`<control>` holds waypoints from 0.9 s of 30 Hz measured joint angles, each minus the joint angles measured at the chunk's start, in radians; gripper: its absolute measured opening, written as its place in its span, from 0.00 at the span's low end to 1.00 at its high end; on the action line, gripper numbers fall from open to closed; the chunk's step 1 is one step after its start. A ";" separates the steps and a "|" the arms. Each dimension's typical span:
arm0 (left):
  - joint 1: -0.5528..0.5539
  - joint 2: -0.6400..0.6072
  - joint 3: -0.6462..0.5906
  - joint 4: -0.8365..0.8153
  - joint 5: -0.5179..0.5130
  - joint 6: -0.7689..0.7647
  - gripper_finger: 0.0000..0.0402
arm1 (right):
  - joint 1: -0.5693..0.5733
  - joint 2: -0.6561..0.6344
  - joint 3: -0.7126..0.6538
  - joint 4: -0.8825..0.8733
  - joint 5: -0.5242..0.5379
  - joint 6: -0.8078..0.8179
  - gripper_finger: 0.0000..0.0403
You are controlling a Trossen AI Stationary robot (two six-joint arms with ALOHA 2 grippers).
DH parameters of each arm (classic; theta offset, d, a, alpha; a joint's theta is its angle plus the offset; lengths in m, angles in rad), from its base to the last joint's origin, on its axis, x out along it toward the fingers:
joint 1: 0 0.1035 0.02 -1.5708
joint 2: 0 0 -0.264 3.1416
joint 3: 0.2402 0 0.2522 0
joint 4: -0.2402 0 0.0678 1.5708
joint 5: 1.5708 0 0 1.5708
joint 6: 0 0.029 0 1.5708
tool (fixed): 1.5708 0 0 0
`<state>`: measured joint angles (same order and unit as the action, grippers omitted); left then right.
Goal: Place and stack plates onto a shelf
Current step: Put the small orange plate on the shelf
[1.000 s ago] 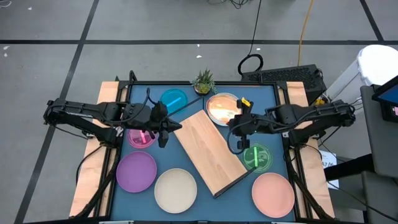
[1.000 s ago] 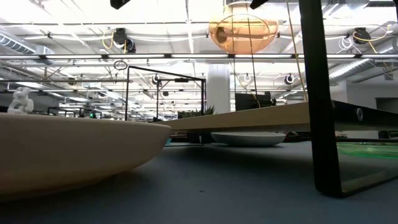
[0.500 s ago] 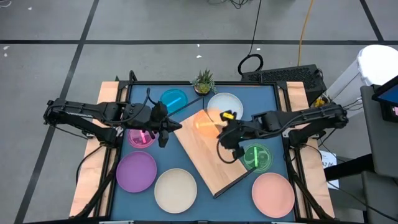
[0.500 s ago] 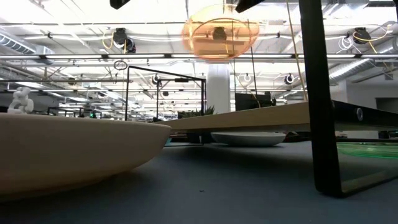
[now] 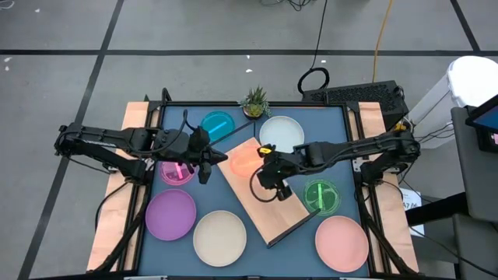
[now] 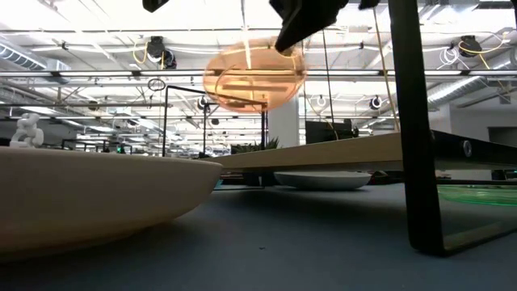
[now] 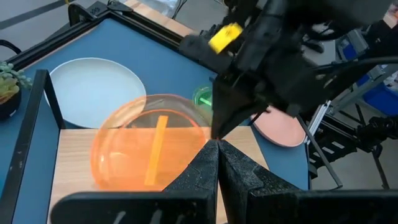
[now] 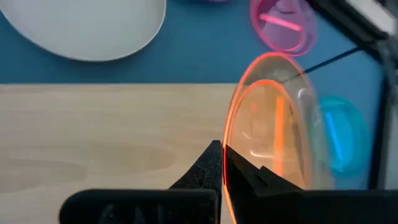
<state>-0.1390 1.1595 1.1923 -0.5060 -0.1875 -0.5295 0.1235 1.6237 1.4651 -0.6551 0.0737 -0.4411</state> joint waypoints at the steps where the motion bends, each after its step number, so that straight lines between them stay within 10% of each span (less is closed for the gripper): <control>1: 0.000 0.000 0.000 0.000 -0.001 0.000 0.03 | -0.003 0.012 0.000 0.009 0.000 -0.008 0.00; 27: 0.000 0.000 0.000 -0.032 -0.007 -0.002 0.03 | -0.069 0.159 -0.007 0.079 -0.050 -0.067 0.00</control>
<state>-0.1394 1.1595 1.1923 -0.5376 -0.1947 -0.5318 0.0541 1.7828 1.4576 -0.5761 0.0235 -0.5086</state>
